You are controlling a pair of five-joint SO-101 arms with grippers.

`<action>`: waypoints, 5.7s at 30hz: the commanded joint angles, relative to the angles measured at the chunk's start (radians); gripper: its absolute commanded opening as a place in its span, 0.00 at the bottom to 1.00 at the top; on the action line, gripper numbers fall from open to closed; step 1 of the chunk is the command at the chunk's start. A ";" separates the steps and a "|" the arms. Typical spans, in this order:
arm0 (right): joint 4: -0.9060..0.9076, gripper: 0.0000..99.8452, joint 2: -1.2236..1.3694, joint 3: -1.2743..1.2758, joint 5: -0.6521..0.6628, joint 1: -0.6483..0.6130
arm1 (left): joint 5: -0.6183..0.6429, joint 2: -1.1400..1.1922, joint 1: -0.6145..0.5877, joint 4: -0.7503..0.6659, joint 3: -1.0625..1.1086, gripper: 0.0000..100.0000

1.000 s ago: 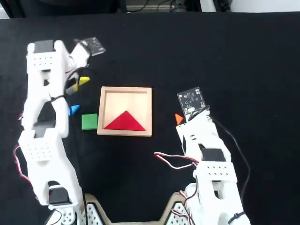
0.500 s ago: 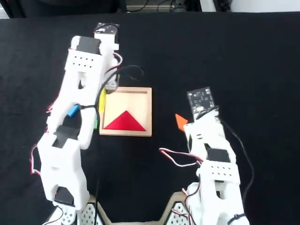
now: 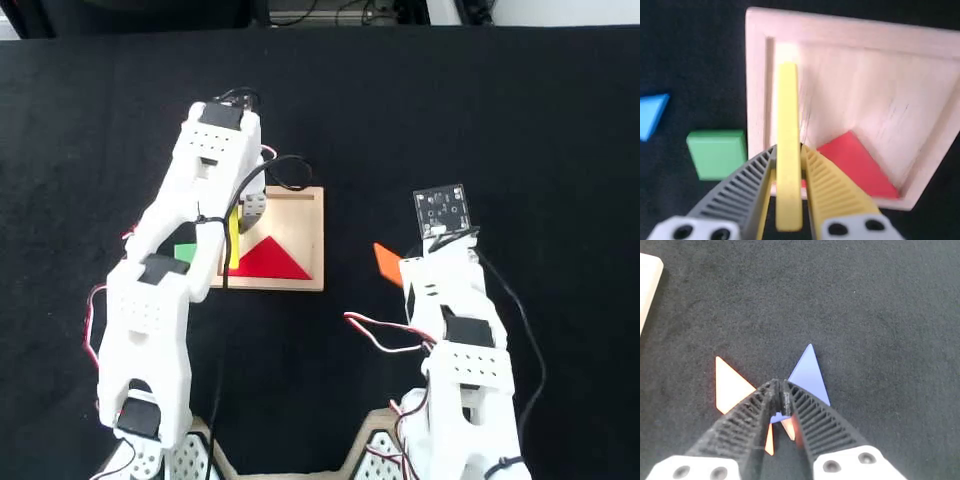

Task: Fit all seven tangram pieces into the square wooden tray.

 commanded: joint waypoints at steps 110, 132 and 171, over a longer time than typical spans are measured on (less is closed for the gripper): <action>-0.021 0.01 0.033 -0.007 -0.005 -0.041 | -0.305 -0.109 0.038 0.058 -0.133 0.17; -0.023 0.01 0.031 -0.013 -0.012 0.009 | -0.686 -0.921 -0.757 0.126 0.358 0.17; 0.532 0.09 0.716 -0.730 0.302 -0.273 | -0.497 -1.197 -0.786 -0.799 1.595 0.17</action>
